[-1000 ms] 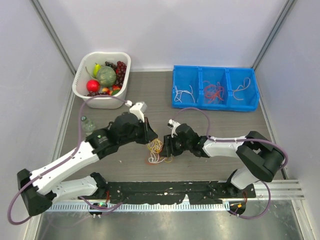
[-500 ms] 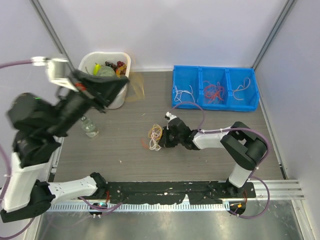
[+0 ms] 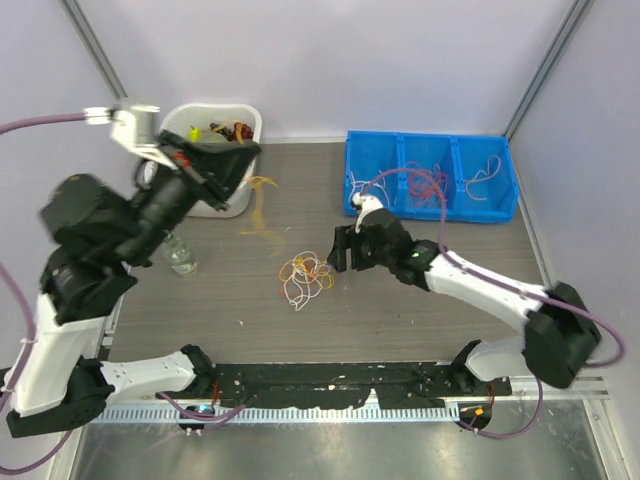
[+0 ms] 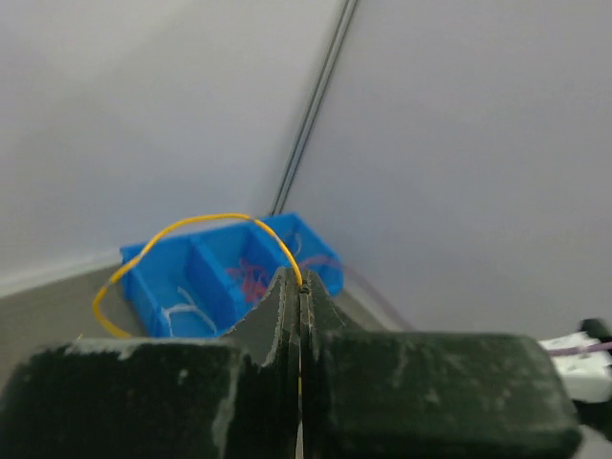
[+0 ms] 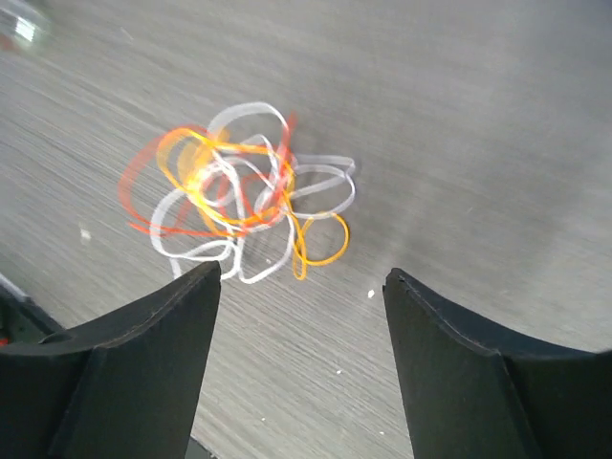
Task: Untangle the cables
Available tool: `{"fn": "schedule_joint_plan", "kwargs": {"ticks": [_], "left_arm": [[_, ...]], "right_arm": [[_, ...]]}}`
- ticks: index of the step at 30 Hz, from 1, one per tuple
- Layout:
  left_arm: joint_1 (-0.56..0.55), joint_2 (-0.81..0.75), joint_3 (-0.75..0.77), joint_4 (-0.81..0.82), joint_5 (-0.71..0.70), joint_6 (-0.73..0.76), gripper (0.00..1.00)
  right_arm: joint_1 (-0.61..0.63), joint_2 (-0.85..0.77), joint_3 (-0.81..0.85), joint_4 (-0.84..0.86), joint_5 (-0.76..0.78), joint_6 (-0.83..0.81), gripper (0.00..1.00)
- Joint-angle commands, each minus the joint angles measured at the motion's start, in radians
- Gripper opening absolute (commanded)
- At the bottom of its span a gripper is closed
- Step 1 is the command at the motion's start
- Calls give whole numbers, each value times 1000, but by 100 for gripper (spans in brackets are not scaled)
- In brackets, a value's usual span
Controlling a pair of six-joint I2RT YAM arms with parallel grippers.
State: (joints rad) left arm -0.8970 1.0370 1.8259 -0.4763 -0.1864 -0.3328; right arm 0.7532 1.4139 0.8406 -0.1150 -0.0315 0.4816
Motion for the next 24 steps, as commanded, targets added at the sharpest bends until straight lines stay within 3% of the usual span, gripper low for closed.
{"fn": "schedule_joint_plan", "kwargs": {"ticks": [1,4,7,13,17,20,24], "left_arm": [[-2,12,-100,-57,19,-17,0],[-3,6,-206,-82,120,-22,0],[-3,-11,-325,-71,324,20,0],[-2,-48,-542,59,588,3,0],[-3,-26,-599,140,818,-32,0],[-2,-15,-623,228,898,-86,0],[-2,-15,-639,292,895,-120,0]], "right_arm": [[-17,-269,165,-213,122,-205,76],[-49,-354,244,-278,76,-271,78],[-84,-444,285,-278,-81,-296,79],[-152,-506,324,-227,-364,-342,79],[-153,-480,342,-184,-703,-341,82],[-153,-487,273,-77,-879,-278,82],[-152,-530,181,50,-935,-204,82]]}}
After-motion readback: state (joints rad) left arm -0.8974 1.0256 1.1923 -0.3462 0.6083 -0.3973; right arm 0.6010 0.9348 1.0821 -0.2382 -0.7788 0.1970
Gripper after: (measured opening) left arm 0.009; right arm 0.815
